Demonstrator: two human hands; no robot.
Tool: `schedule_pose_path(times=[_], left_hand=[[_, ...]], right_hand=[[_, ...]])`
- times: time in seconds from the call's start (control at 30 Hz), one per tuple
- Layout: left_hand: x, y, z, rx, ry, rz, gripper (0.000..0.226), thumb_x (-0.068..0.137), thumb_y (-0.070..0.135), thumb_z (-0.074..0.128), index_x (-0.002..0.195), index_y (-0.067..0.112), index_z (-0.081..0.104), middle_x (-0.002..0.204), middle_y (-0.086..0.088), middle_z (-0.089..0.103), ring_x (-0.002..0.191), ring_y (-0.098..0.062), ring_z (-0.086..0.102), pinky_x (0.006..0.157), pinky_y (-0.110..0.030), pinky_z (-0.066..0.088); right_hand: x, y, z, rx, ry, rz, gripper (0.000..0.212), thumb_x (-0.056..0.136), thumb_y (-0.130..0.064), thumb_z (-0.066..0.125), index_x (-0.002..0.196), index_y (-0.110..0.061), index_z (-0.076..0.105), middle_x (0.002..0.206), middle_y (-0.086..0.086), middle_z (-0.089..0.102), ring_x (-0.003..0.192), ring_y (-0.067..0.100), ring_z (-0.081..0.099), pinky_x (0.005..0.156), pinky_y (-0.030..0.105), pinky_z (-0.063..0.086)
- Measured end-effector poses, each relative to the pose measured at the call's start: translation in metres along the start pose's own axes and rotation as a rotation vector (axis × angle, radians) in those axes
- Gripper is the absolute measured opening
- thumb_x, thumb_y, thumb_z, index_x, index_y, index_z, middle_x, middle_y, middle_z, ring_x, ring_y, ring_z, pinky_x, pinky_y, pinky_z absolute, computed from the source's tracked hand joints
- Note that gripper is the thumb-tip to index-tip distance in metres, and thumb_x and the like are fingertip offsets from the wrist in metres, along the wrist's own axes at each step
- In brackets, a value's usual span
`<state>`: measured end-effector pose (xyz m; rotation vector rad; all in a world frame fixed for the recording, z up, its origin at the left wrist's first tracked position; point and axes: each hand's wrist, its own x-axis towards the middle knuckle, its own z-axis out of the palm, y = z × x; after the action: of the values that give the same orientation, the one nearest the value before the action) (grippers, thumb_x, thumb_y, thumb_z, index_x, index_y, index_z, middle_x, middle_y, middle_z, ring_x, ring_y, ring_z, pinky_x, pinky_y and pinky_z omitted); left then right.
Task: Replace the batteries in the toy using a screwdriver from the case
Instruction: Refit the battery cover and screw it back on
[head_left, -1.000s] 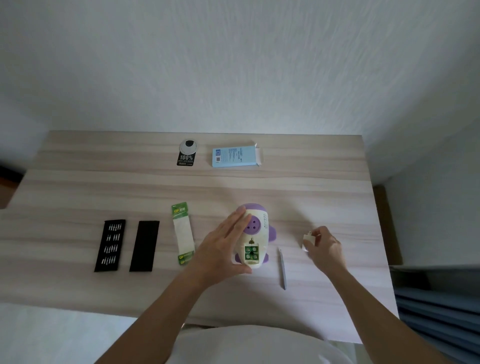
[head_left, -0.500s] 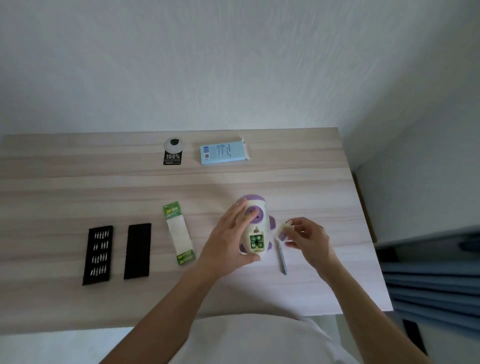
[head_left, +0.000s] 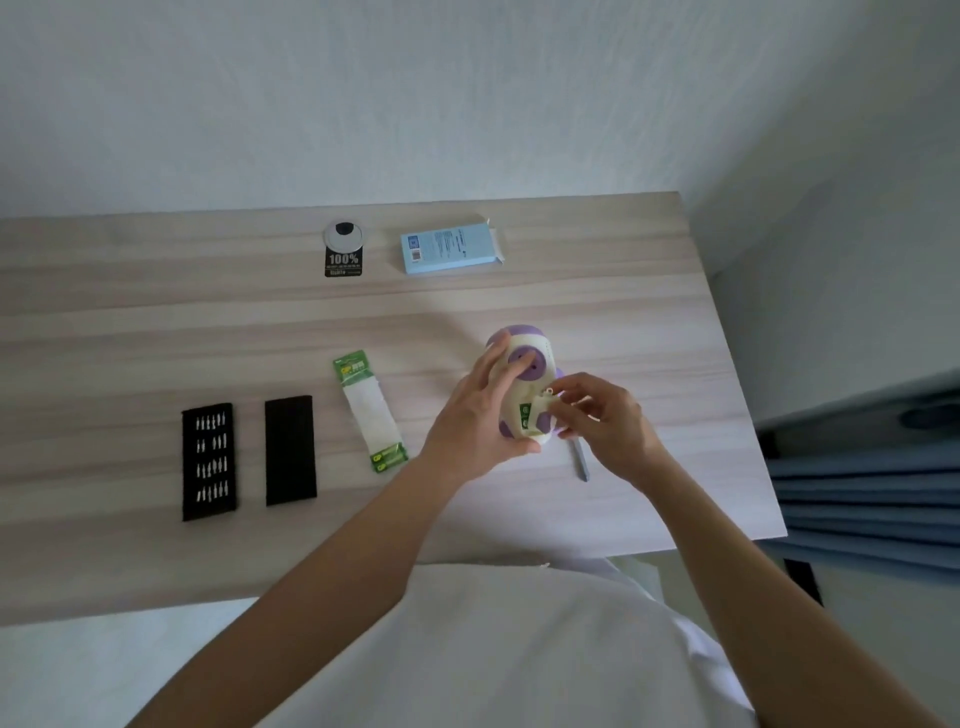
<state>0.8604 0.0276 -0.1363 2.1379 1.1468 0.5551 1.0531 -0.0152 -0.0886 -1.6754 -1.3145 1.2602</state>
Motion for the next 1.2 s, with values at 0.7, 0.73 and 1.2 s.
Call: schedule_pose_path(times=[0.7, 0.73, 1.2], left_hand=[[0.001, 0.006, -0.005, -0.020, -0.012, -0.062, 0.110, 0.060, 0.032, 0.092, 0.153, 0.020, 0.033, 0.167, -0.001, 0.010, 0.150, -0.018, 0.025, 0.109, -0.032, 0.039], [0.001, 0.007, -0.005, -0.019, -0.014, -0.066, 0.110, 0.060, 0.032, 0.092, 0.153, 0.020, 0.033, 0.167, 0.000, 0.009, 0.149, -0.018, 0.025, 0.108, -0.032, 0.039], [0.000, 0.007, -0.005, -0.035, -0.026, -0.071, 0.109, 0.060, 0.034, 0.092, 0.151, 0.022, 0.034, 0.167, 0.001, 0.009, 0.149, -0.019, 0.026, 0.106, -0.030, 0.041]], right_hand=[[0.010, 0.001, 0.005, -0.297, 0.005, -0.174, 0.024, 0.086, -0.010, 0.075, 0.106, -0.022, 0.076, 0.089, -0.001, 0.064, 0.078, 0.007, 0.063, 0.072, 0.009, 0.045], [0.010, 0.001, 0.004, -0.302, 0.011, -0.184, 0.022, 0.086, -0.012, 0.075, 0.105, -0.022, 0.077, 0.089, 0.000, 0.064, 0.078, 0.006, 0.064, 0.072, 0.009, 0.045], [0.009, 0.003, 0.005, -0.277, 0.113, -0.166, 0.009, 0.080, -0.025, 0.082, 0.086, -0.021, 0.077, 0.082, -0.013, 0.062, 0.070, -0.002, 0.063, 0.067, 0.014, 0.047]])
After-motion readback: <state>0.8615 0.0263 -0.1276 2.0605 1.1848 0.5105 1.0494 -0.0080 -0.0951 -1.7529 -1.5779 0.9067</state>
